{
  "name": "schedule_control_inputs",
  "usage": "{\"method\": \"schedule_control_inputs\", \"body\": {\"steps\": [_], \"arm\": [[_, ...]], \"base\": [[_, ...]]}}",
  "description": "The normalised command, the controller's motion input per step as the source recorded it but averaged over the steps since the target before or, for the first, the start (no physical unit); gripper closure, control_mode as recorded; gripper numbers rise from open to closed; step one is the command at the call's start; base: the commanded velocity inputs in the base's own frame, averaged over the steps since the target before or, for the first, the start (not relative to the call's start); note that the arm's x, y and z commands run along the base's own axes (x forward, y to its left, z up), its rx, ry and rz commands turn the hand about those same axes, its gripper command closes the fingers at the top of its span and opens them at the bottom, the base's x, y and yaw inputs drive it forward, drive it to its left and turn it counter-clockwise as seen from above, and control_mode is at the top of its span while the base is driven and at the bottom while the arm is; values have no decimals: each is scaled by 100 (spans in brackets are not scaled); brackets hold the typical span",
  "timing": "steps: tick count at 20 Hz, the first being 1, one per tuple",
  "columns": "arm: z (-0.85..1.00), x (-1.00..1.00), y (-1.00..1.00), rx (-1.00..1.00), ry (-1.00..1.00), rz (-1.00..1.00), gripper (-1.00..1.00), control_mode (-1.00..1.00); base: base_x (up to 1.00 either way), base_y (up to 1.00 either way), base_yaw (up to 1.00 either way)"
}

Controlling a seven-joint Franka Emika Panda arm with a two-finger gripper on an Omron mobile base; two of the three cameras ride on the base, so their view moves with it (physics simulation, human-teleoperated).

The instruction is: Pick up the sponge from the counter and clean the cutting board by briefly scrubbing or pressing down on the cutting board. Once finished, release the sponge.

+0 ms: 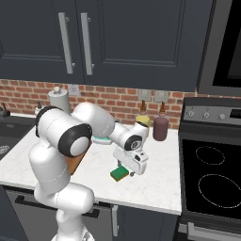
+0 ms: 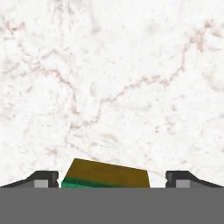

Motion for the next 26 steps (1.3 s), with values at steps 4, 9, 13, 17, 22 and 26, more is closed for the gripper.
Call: {"method": "schedule_control_inputs", "body": {"steps": [4,9,13,17,22,26], "arm": [[25,-16,0,0,-10,0,-100,-100],[72,-63,0,0,-22,0,-100,-100],[90,-74,13,0,-29,0,-100,-100],[90,-77,47,9,-24,2,-100,-100],[83,-61,53,25,-18,20,-100,-100],[83,-42,64,28,-16,32,-100,-100]], "base": [[0,0,0],[0,0,0],[0,0,0],[0,0,0],[0,0,0],[0,0,0]]}}
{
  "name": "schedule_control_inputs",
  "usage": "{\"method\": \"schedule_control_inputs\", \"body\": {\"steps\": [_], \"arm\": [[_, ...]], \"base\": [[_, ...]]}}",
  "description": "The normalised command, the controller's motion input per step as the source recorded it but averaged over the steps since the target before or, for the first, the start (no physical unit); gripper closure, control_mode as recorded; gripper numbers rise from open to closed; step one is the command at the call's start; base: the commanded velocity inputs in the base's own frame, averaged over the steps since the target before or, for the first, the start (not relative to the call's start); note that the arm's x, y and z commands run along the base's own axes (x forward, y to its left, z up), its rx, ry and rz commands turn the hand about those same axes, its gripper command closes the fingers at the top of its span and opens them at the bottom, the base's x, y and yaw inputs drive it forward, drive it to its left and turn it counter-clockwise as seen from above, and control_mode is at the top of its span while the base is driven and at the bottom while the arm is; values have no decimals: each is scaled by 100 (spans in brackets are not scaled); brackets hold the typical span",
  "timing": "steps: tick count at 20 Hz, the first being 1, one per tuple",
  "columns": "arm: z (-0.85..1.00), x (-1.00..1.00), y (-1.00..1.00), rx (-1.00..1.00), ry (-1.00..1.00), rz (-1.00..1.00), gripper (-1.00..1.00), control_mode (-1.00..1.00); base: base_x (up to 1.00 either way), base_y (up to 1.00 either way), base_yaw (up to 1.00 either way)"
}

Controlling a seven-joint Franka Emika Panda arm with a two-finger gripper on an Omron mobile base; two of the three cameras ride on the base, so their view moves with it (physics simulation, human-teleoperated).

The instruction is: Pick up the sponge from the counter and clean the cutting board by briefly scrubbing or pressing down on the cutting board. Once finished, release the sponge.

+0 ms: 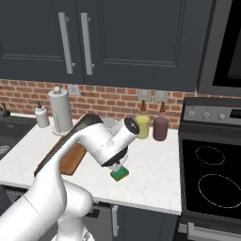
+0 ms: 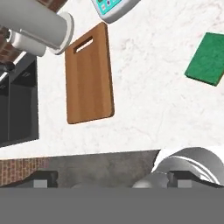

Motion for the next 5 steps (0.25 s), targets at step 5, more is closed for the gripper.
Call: {"method": "schedule_control_inputs", "body": {"steps": [5], "arm": [[80,-40,53,16,-31,35,-100,-100]], "base": [[0,0,0]]}}
